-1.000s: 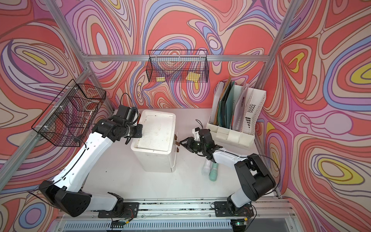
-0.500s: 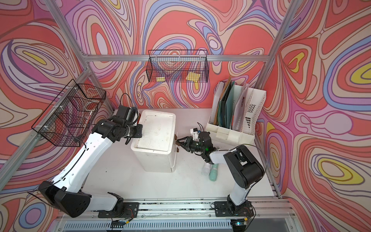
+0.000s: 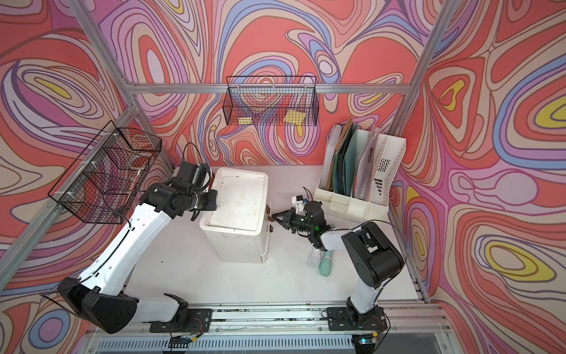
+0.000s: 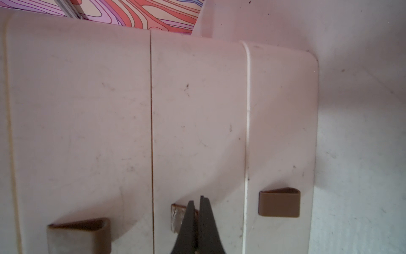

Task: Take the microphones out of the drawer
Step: Open the drawer in the storage box.

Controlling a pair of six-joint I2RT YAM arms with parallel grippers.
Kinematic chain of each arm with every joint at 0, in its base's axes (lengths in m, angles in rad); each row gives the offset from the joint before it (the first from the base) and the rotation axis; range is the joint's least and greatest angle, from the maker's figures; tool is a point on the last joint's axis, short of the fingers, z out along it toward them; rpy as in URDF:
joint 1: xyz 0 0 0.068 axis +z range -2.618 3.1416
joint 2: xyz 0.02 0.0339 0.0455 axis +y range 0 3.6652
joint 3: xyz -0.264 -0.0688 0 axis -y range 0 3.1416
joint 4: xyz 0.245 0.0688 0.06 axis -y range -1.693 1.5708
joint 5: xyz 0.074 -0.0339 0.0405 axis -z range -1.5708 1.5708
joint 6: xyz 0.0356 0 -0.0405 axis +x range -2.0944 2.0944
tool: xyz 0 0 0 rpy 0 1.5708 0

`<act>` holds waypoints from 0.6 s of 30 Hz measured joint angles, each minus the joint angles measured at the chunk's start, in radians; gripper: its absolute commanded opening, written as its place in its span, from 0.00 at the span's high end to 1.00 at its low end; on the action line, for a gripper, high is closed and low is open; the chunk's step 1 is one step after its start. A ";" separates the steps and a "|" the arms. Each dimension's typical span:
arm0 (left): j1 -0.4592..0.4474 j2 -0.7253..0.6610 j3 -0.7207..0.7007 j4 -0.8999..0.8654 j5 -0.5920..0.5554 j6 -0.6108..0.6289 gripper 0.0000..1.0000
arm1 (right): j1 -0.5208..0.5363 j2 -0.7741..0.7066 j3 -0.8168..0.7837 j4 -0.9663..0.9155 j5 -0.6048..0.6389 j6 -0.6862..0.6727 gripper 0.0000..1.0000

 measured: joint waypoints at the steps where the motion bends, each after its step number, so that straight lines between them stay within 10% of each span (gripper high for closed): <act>1: 0.000 -0.002 -0.002 0.001 0.000 0.000 1.00 | -0.002 -0.005 -0.002 -0.007 0.000 -0.003 1.00; 18: -0.001 -0.013 -0.018 0.019 -0.004 0.000 1.00 | -0.161 -0.238 0.000 -0.474 -0.002 -0.232 1.00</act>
